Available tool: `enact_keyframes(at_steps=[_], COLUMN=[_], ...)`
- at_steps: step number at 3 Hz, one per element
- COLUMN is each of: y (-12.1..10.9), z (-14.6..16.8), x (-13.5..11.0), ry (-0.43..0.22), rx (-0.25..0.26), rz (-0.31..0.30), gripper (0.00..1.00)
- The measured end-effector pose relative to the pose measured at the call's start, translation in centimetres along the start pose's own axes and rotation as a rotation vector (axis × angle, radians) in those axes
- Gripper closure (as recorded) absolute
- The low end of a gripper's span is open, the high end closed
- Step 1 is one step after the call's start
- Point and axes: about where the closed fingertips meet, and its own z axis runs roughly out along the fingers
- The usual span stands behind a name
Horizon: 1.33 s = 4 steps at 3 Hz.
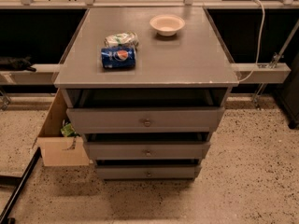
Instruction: Open middle drawer
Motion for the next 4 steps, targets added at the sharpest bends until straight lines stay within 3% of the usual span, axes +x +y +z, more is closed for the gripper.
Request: enact_keyframes(at_steps=[4], y=[0.0], z=[0.0], x=[0.0], ry=[0.0], rx=[0.0], rz=[0.0], gripper=[0.0])
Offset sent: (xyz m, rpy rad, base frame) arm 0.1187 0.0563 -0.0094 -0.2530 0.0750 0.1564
